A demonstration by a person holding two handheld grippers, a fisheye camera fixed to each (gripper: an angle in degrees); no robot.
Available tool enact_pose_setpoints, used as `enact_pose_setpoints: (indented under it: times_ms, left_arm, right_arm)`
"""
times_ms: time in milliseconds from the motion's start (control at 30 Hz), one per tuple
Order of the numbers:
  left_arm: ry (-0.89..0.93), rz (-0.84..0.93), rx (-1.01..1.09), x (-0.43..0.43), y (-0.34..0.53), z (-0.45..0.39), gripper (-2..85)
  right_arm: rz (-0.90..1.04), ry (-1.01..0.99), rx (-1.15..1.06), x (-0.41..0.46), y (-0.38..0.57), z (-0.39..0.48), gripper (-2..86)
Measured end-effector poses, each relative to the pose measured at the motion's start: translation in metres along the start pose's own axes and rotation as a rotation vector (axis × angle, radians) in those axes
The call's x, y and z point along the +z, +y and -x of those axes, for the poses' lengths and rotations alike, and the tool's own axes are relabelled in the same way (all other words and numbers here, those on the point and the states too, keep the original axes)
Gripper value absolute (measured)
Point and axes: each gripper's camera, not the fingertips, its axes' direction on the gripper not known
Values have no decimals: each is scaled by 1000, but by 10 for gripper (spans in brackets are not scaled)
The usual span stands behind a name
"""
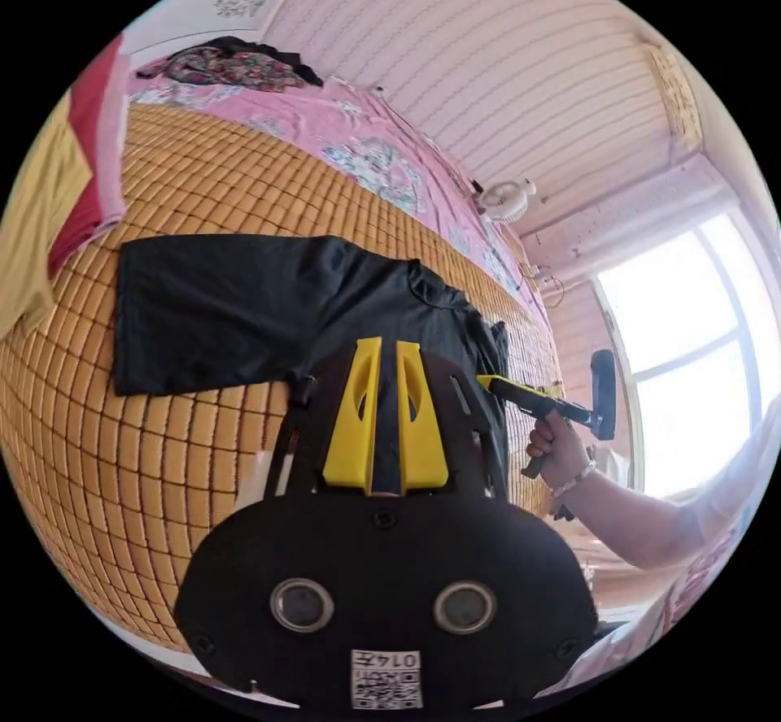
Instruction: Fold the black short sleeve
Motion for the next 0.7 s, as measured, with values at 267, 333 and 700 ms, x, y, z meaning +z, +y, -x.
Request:
enact_pose_setpoints:
  times_ms: [267,333,700]
  left_arm:
    - [68,256,373,164,-12,-155,44]
    - [56,295,435,197,-7,-180,48]
    - [-94,504,497,342,51,-217,52]
  right_arm:
    - [2,197,366,-94,125,-142,49]
    - [-34,179,394,-107,141,-160,50]
    - [-196,117,291,-112,54,-215,97]
